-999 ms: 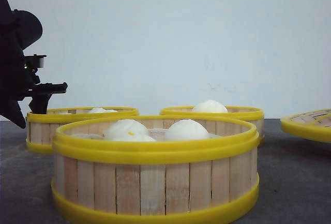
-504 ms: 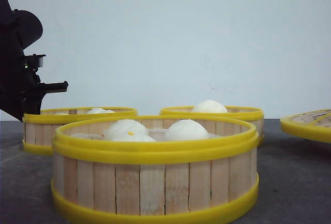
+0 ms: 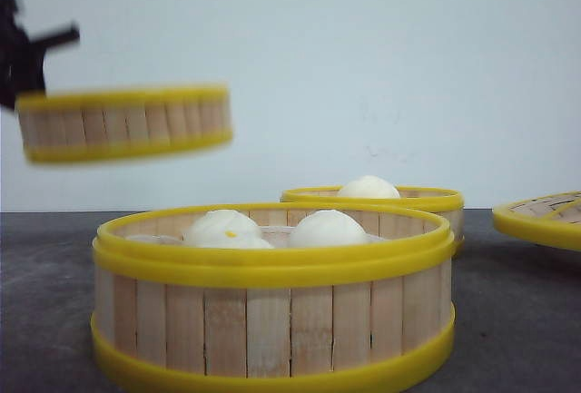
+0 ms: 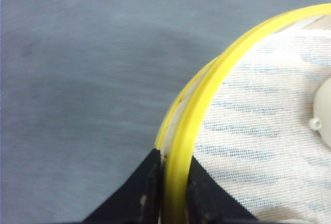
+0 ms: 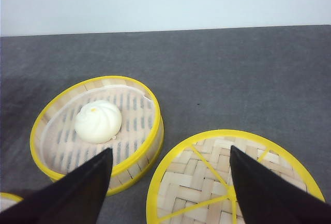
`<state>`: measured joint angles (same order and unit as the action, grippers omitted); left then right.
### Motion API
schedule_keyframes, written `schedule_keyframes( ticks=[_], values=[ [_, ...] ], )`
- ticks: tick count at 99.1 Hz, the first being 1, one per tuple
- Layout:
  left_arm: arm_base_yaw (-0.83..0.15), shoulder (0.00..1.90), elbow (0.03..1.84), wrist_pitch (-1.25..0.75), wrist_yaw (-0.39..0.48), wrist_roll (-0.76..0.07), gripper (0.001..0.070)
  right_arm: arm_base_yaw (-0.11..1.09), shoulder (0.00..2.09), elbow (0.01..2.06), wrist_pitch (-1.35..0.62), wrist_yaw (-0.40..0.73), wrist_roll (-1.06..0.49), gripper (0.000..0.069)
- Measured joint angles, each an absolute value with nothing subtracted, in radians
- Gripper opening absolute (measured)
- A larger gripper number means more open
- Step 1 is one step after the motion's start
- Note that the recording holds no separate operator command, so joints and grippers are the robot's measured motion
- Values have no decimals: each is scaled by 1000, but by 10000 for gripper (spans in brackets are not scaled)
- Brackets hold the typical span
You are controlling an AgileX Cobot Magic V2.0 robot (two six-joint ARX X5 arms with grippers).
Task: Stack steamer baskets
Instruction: 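Carry the held basket over the front basket with the left gripper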
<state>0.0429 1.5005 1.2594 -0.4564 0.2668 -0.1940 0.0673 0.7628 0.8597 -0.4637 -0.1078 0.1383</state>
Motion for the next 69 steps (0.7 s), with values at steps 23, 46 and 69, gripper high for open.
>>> schedule_keyframes(
  ticks=[23,46,69],
  values=[
    [-81,1382,1259,-643,361,-110,28,67,755,860,-462,-108,138,446],
    [-269,1366,1238,-679,369,-48,28,67,744,860,-460,-108,139,446],
    [-407,1368,1145,-606,289,-41,28,67,727,860,-460,-108,139,446]
  ],
)
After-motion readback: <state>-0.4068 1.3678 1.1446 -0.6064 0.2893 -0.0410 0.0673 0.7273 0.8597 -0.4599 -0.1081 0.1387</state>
